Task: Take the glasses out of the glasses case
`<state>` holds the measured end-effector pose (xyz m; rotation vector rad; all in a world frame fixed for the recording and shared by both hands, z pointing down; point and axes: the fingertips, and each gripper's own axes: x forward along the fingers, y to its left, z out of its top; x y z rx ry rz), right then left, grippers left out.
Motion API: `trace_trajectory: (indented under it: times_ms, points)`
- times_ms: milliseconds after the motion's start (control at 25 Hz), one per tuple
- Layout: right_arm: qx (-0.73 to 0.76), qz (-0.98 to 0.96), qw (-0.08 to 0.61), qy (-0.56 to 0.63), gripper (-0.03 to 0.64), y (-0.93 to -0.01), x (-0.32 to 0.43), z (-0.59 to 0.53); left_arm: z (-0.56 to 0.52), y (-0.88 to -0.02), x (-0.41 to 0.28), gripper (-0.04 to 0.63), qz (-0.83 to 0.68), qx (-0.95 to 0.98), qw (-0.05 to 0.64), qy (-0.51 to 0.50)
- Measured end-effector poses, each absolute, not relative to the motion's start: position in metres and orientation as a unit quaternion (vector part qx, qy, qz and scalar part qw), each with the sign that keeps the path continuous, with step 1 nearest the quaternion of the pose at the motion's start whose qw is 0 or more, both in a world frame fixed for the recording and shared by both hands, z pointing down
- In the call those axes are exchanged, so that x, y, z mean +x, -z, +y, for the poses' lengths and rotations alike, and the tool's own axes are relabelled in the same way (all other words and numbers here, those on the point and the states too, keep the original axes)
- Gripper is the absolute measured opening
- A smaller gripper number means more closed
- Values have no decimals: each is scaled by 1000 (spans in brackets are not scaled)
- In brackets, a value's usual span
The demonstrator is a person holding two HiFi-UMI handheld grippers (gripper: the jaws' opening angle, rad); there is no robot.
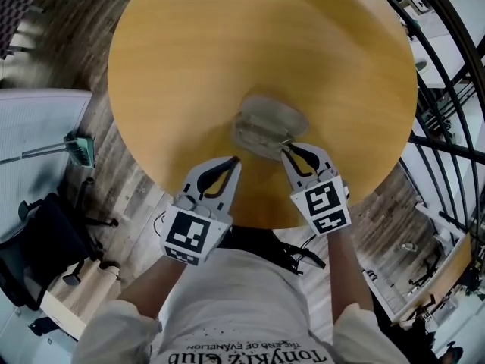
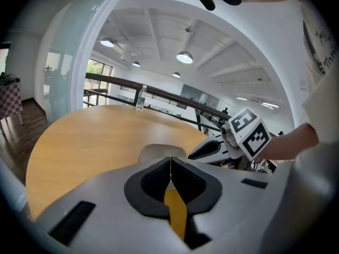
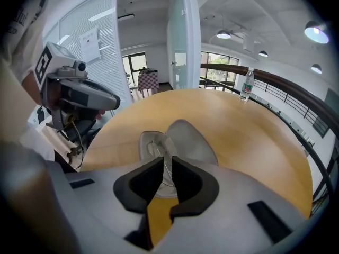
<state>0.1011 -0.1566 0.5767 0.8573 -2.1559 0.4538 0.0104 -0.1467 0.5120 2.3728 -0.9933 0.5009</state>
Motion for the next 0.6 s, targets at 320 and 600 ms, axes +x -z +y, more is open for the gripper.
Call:
trace_trajectory:
  times_ms: [320,600]
  points:
    - [284,-843,430,-155,61,-603,99,-160,-143,-526,6,25,-372,865,280,-187]
    - [227,-845,464,-138,61,-619,95,-161,-141,-534,0,25,-384,857,288,-188]
